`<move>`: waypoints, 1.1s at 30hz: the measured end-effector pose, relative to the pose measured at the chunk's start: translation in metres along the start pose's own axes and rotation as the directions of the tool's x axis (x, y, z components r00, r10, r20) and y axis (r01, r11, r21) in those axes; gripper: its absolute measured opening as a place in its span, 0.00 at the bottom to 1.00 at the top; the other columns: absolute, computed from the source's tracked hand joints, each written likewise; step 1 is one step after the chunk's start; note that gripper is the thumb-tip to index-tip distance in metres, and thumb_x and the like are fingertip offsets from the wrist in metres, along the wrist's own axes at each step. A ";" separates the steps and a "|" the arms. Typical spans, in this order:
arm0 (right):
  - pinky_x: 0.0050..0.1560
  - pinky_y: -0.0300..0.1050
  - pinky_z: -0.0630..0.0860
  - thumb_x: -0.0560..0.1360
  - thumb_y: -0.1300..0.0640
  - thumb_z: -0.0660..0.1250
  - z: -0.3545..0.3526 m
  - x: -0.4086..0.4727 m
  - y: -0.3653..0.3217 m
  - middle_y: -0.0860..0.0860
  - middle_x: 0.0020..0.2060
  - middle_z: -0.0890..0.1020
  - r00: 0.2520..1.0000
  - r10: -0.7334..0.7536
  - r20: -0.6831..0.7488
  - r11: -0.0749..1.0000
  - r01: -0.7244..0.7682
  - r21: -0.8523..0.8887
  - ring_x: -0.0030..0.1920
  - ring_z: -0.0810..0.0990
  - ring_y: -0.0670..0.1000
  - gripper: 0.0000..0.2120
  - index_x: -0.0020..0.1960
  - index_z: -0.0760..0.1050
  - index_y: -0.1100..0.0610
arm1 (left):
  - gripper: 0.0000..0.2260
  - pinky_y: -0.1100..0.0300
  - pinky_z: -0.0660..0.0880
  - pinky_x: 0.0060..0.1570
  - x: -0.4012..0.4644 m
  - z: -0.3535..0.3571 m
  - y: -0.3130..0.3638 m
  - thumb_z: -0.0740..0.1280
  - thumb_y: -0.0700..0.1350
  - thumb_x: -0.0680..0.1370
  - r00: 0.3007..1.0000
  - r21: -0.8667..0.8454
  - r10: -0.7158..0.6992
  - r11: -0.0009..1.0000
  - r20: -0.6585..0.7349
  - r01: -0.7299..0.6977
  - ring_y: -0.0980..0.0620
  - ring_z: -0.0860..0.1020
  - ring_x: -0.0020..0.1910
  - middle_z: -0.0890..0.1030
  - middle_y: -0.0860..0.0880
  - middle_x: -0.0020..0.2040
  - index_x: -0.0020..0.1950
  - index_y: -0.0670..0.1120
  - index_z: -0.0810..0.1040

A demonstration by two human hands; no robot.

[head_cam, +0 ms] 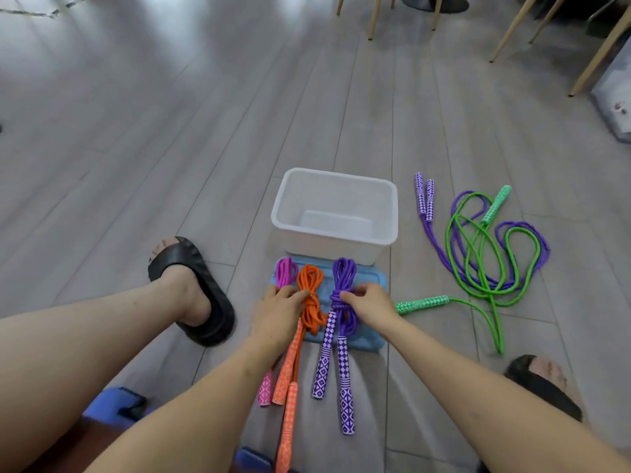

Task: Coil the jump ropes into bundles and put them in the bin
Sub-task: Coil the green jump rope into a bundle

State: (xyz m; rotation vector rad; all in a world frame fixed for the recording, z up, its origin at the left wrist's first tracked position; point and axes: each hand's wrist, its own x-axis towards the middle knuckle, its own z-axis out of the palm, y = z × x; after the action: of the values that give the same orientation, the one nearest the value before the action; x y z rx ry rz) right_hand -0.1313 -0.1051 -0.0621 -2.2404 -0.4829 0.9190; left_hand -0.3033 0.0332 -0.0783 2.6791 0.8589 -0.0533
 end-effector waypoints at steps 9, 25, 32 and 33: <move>0.54 0.54 0.81 0.78 0.43 0.71 0.014 0.009 0.011 0.51 0.47 0.87 0.989 -0.122 -0.082 0.986 0.112 -0.121 0.49 0.84 0.53 0.15 0.55 0.83 0.54 | 0.16 0.48 0.74 0.53 -0.002 0.000 0.005 0.60 0.53 0.84 1.000 0.056 0.008 0.998 0.002 -0.008 0.42 0.73 0.60 0.80 0.51 0.63 0.72 0.57 0.76; 0.44 0.55 0.79 0.67 0.65 0.76 -0.105 -0.001 0.113 0.57 0.46 0.81 0.828 -0.442 -0.345 0.782 0.167 -0.601 0.47 0.80 0.64 0.12 0.49 0.82 0.58 | 0.23 0.47 0.70 0.61 0.036 -0.003 0.093 0.63 0.41 0.79 0.992 0.157 0.126 0.980 0.014 -0.126 0.42 0.72 0.67 0.75 0.48 0.69 0.76 0.50 0.70; 0.57 0.60 0.77 0.75 0.56 0.73 -0.161 0.005 0.170 0.63 0.58 0.79 0.911 -0.121 -0.394 0.801 -0.144 -0.581 0.59 0.77 0.67 0.21 0.66 0.75 0.61 | 0.22 0.48 0.70 0.58 0.066 0.025 0.157 0.63 0.42 0.81 0.970 0.169 0.212 0.958 0.120 -0.230 0.42 0.71 0.67 0.74 0.47 0.69 0.76 0.49 0.68; 0.57 0.59 0.77 0.78 0.56 0.70 -0.163 0.005 0.175 0.64 0.58 0.79 0.922 -0.091 -0.375 0.838 -0.132 -0.529 0.59 0.78 0.67 0.18 0.66 0.74 0.61 | 0.23 0.48 0.70 0.58 0.069 0.029 0.164 0.63 0.42 0.81 0.965 0.167 0.219 0.956 0.145 -0.242 0.42 0.70 0.67 0.73 0.47 0.70 0.76 0.49 0.67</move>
State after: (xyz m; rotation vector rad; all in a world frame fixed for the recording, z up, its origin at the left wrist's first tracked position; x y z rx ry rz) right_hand 0.0046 -0.2979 -0.0990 -2.8656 -0.5883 0.3320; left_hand -0.1511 -0.0627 -0.0665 2.8931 0.5209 -0.2543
